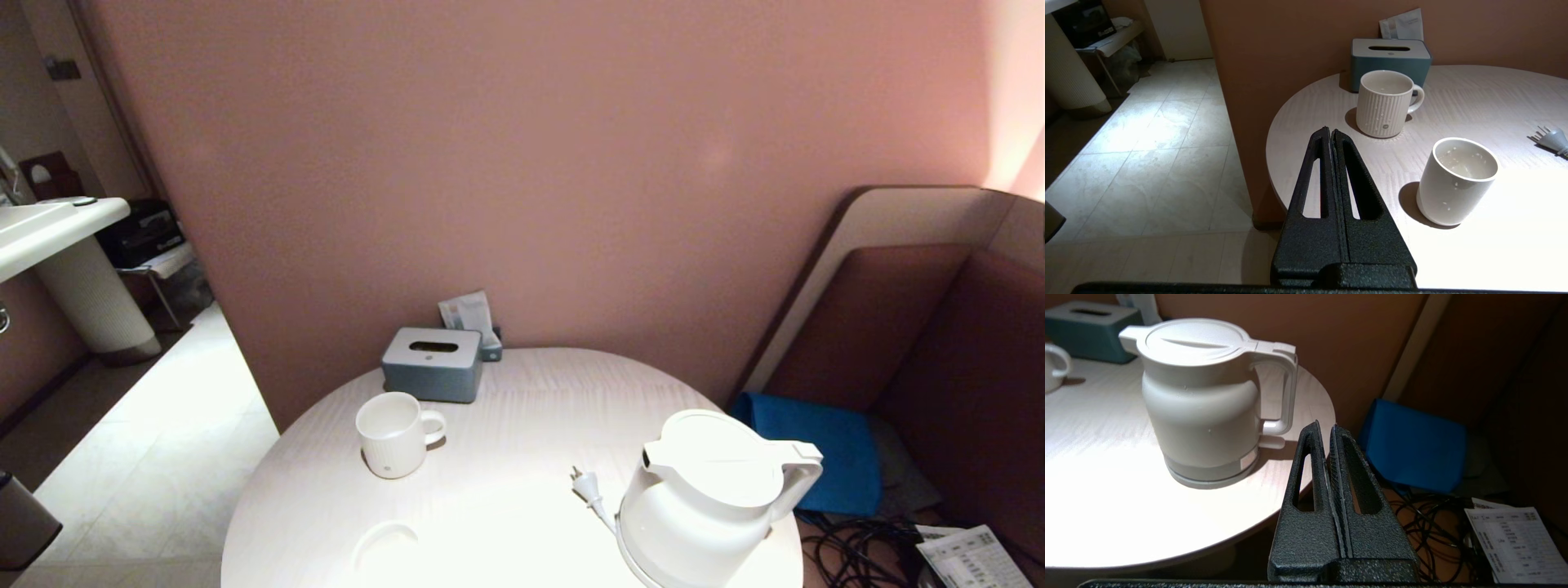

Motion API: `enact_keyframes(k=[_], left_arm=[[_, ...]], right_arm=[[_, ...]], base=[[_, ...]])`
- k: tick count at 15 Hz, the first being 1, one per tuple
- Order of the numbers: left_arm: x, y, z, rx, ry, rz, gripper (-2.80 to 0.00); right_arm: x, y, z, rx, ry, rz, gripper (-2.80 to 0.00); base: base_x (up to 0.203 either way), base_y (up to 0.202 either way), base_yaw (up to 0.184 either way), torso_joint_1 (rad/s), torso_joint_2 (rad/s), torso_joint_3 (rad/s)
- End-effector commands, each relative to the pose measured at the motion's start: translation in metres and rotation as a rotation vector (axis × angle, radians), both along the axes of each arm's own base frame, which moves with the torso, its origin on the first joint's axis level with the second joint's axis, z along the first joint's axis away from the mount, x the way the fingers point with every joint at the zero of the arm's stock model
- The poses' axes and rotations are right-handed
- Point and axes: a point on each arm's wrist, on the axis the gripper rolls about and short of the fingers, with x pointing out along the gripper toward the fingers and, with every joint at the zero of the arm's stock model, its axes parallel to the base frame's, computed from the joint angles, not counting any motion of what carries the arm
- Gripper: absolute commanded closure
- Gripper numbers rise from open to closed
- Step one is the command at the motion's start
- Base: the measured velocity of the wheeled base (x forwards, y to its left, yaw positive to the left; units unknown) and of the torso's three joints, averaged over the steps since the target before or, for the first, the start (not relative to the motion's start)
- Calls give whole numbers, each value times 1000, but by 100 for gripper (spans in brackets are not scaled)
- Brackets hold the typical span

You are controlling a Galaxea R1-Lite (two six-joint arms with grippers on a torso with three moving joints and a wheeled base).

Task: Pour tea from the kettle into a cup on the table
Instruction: Pick up the kettle

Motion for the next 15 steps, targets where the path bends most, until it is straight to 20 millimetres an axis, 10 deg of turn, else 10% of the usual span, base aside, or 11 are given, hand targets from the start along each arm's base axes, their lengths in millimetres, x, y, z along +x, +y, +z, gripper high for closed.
enact_keyframes(k=[1,8,12,15], left_arm=[[0,0,0,0,0,0,0],[0,0,0,0,1,1,0],[0,0,0,0,1,1,0],[0,0,0,0,1,0,0]], right_arm=[[0,0,0,14,-1,-11,0],[13,0,87,2,54,11,0],[84,2,125,7,328,25,0],[148,2,105,6,667,19,0]], base=[[0,0,0,0,0,0],[0,0,0,0,0,0],[0,0,0,0,0,0],[0,0,0,0,0,0]])
